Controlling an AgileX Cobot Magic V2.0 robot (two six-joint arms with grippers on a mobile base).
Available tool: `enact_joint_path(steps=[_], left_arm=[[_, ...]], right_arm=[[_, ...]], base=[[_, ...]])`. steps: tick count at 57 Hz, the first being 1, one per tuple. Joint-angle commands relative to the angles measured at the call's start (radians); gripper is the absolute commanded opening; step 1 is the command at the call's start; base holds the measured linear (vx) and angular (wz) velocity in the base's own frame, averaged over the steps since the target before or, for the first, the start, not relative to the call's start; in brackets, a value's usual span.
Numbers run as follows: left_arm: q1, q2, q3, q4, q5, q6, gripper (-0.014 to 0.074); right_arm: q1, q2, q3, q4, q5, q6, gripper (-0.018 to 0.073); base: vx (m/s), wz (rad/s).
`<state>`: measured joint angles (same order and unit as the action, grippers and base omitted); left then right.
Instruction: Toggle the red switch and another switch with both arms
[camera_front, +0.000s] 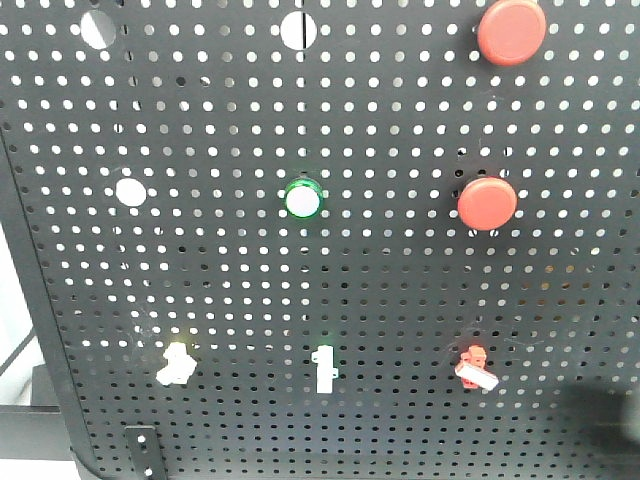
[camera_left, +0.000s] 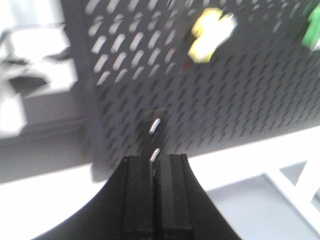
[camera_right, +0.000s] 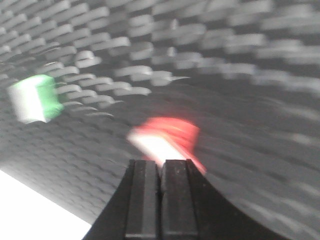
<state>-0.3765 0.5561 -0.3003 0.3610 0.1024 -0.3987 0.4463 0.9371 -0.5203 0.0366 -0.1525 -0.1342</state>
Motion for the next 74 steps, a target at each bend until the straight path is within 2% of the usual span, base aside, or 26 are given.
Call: enact_joint_path(steps=[1,12,32,43,52,64,74], left_arm=[[-0.005,-0.034,-0.024,-0.008,-0.027,-0.002,0.0003],[-0.005,-0.061,-0.023,-0.005,-0.016,-0.002,0.0003],[-0.005,-0.061,-0.023,-0.008,-0.017,-0.002,0.0003],[-0.005,-0.061,-0.023,-0.008,-0.016,-0.002,0.0003],[-0.005,-0.061,-0.023,-0.009,-0.006,-0.003,0.0003],[-0.005,-0.061,-0.023,-0.021,0.000,-0.004,0.0003],[-0.005,-0.061,-0.022,-0.072,0.010,-0.004,0.0003]], right_arm=[[0.018,0.044,-0.076,0.017,-0.160,0.000,-0.0006],[0.018,0.071,-0.140,0.018,-0.159,0.000,-0.0006],[0.018,0.180,-0.144,0.021,-0.116,0.052,-0.0006],[0.018,0.272,-0.141,0.021,0.078,0.052,-0.0006],[0.018,0.264,-0.141,0.022,0.184,0.052,-0.0006],[0.018,0.137,-0.141,0.025,0.258,0.052,-0.0006],[0.018,-0.055,-0.141,0.005,0.429,0.047,-0.0006]], base=[[0.00,0.00],[0.00,0.00],[0.00,0.00],[0.00,0.00],[0.00,0.00],[0.00,0.00],[0.00,0.00]])
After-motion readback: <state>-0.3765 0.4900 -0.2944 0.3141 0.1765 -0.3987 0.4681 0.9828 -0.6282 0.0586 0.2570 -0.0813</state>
